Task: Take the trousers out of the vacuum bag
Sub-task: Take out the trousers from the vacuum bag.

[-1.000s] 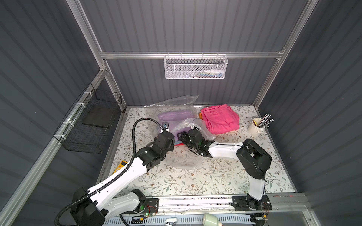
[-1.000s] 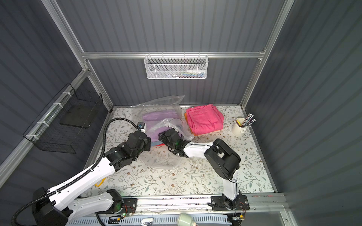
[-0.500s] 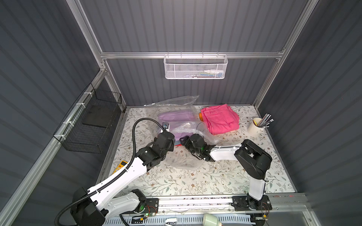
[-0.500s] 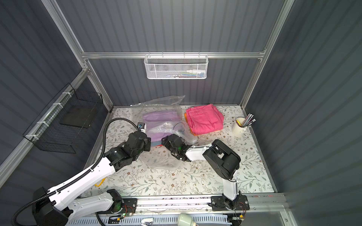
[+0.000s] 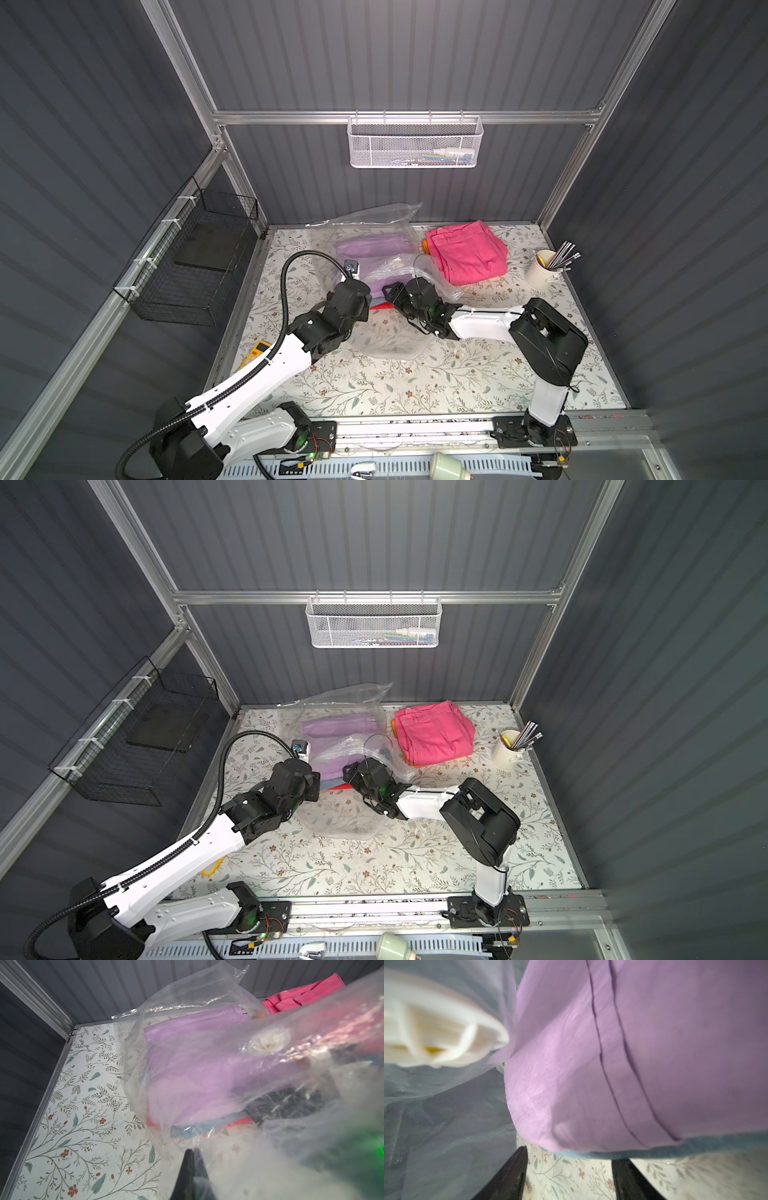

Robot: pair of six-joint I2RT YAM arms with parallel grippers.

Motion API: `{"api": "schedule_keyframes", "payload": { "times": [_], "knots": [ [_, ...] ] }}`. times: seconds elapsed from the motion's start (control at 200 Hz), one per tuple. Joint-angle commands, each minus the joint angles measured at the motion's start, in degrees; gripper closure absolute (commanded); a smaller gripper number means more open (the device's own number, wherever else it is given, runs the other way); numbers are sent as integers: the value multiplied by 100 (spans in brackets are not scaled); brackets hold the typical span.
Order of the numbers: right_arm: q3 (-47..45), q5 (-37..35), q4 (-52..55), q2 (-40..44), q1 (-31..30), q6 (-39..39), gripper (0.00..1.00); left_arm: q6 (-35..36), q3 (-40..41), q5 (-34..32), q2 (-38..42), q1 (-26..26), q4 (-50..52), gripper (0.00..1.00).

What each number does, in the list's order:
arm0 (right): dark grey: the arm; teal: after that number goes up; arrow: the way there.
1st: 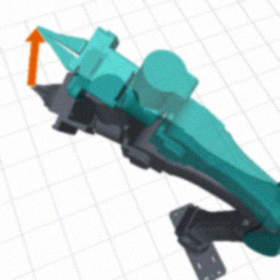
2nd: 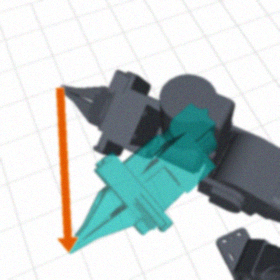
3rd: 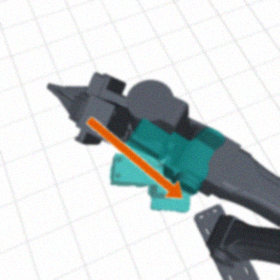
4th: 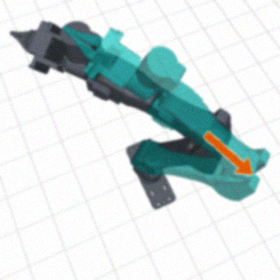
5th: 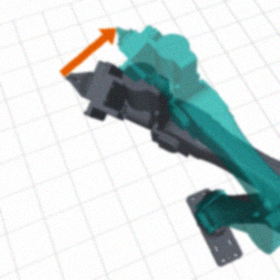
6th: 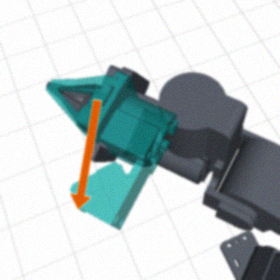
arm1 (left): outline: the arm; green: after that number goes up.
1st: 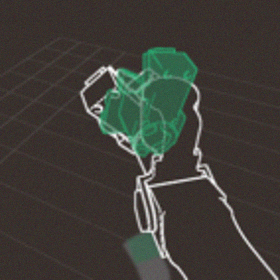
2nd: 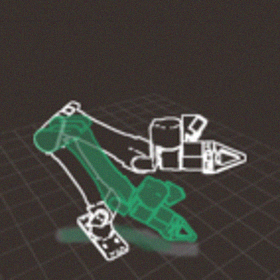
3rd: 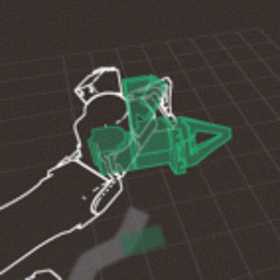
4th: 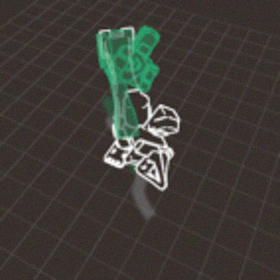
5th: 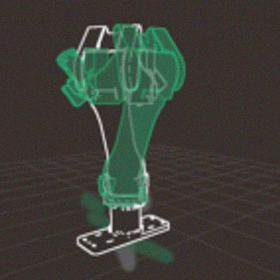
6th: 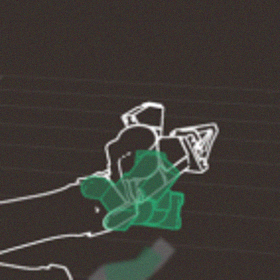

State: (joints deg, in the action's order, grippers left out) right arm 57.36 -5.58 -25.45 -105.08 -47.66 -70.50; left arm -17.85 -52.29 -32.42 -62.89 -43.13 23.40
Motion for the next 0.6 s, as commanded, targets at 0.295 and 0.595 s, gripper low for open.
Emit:
{"api": "schedule_keyframes", "payload": {
  "times": [0.295,0.595],
  "knots": [
    [66,99,5,237,-13,-87,36,-70,-9,-107,53,16,71,100],
    [18,145,-21,275,-112,-177,36,-52,-67,-80,-5,17,43,100]
  ]
}}
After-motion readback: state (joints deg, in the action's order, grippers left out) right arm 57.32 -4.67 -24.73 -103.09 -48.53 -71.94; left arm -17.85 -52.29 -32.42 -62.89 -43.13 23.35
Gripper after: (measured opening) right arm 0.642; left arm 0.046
